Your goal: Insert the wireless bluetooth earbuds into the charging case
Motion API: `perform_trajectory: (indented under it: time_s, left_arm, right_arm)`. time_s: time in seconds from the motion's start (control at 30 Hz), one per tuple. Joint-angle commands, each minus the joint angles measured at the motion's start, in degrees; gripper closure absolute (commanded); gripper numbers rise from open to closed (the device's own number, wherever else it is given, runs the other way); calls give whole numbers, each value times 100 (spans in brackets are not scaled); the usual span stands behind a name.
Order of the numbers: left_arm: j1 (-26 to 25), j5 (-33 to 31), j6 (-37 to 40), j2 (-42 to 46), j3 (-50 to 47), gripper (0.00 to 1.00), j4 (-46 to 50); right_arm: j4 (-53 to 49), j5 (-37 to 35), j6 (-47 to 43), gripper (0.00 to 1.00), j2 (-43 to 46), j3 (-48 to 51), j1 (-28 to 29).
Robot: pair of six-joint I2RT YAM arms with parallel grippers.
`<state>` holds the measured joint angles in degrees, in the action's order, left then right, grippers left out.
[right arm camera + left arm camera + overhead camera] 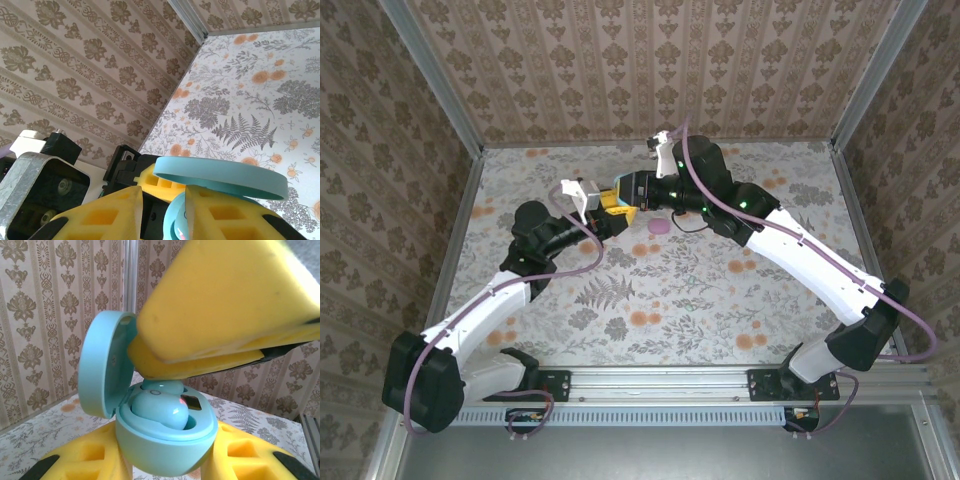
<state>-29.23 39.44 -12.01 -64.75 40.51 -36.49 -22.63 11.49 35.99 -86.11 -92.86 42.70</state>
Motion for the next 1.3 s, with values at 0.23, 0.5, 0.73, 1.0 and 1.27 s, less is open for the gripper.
perform_trajectory:
  time_s: [0.23,0.5,0.73,1.0,1.27]
  left_arm:
    - [-39,-5,67,186,88,72,-143]
    - [-47,190,359,165,136,71,236]
    - [-242,634,945,165,454,71,913]
    - [-442,624,1141,138,590,71,1100]
    - [-443,337,1148,99,619,71,1098]
  right_arm:
    - [-164,41,-112,69,436,-62,19]
    - [-95,-793,-16,66,1460,596,-329]
    - [-395,195,647,60,889,145,-1076]
    - [-771,1141,757,57,-228,-614,-1123]
    - [-778,1769,716,57,-217,-300,-1122]
